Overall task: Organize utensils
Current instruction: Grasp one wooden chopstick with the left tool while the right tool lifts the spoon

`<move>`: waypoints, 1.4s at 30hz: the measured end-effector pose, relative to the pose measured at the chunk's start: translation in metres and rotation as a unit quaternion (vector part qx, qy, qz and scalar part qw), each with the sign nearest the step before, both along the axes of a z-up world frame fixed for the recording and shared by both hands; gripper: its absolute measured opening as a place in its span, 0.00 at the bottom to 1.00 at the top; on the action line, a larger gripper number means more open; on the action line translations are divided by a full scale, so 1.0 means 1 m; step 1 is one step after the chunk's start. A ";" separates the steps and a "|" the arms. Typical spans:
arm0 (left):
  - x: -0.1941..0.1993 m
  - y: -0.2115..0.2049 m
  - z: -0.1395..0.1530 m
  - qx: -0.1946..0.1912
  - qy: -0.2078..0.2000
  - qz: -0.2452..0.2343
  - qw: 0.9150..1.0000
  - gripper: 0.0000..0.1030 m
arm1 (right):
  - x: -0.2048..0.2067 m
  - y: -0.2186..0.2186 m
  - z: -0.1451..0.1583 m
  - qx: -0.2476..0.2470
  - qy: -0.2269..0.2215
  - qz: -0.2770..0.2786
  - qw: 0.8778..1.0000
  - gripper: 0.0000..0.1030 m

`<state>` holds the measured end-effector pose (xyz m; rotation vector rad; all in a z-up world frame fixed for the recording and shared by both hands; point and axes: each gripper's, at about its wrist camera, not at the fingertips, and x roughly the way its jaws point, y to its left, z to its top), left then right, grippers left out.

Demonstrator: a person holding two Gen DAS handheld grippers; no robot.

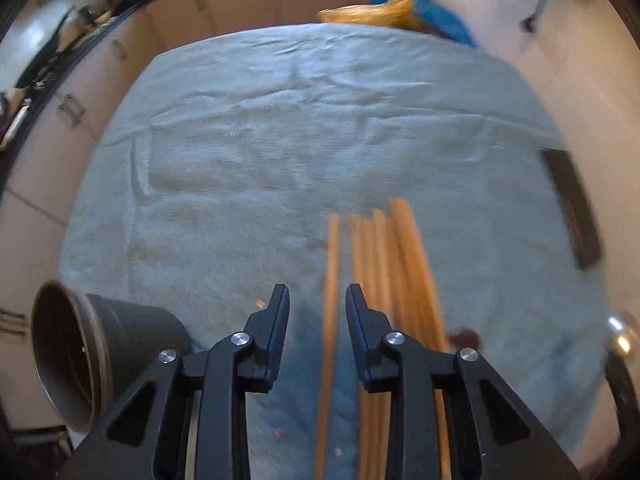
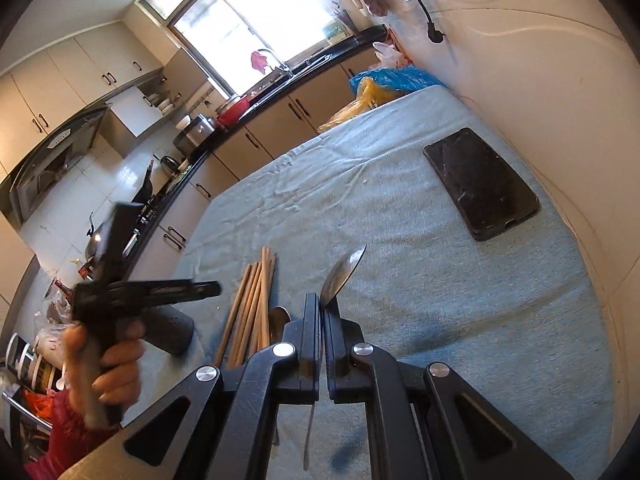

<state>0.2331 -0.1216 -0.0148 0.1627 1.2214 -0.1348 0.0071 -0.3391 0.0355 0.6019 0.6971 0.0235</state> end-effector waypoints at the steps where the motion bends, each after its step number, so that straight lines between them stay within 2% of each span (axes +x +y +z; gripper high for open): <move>1: 0.005 -0.001 -0.004 -0.002 0.006 -0.005 1.000 0.27 | -0.001 0.000 0.001 0.000 -0.001 0.003 1.000 0.03; 8: 0.024 -0.011 -0.022 0.016 0.021 -0.004 1.000 0.27 | -0.003 -0.002 0.003 -0.006 -0.008 0.013 1.000 0.03; 10: 0.028 -0.013 -0.027 0.021 0.023 -0.007 1.000 0.23 | -0.002 -0.001 0.005 -0.008 -0.010 0.017 1.000 0.03; 14: 0.032 -0.017 -0.033 0.024 0.018 -0.009 1.000 0.07 | 0.000 0.002 0.007 -0.009 -0.012 0.022 1.000 0.03; 18: 0.028 -0.020 -0.034 0.032 0.001 -0.014 0.999 0.06 | -0.001 0.006 0.011 -0.011 -0.016 0.025 1.000 0.03; 21: 0.019 -0.014 -0.029 0.009 -0.002 -0.018 1.000 0.06 | -0.002 0.008 0.014 -0.012 -0.020 0.026 0.999 0.03; 27: -0.029 -0.004 0.028 -0.036 -0.080 -0.036 0.996 0.06 | -0.006 0.017 0.026 -0.026 -0.035 0.033 0.998 0.03; 30: -0.057 0.010 0.065 -0.054 -0.133 -0.040 0.989 0.06 | -0.010 0.028 0.038 -0.040 -0.055 0.042 0.997 0.03; 33: -0.077 0.023 0.091 -0.063 -0.170 -0.044 0.982 0.05 | -0.013 0.042 0.046 -0.055 -0.073 0.050 0.995 0.03; 42: -0.121 0.057 0.130 -0.092 -0.214 -0.046 0.971 0.05 | -0.014 0.080 0.065 -0.085 -0.101 0.071 0.989 0.03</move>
